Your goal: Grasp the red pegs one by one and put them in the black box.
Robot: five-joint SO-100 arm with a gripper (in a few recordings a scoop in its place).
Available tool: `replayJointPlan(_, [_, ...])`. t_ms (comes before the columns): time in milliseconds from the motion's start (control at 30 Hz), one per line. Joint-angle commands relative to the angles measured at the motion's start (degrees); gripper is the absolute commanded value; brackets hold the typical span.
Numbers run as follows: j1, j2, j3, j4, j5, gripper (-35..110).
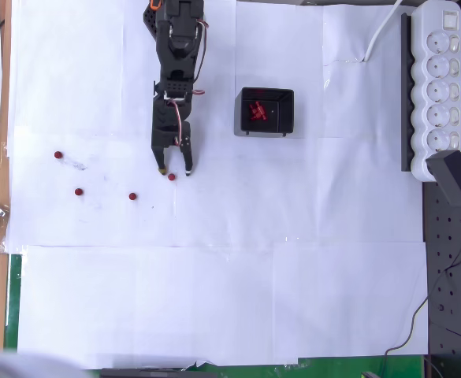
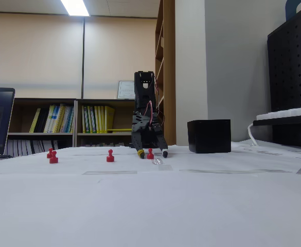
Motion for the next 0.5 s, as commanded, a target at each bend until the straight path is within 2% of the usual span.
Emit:
replayJointPlan(0, [0.79, 1.14, 1.58, 1.49, -0.97, 21])
replayJointPlan(467, [0.62, 2.2, 3.34, 2.02, -1.23, 19])
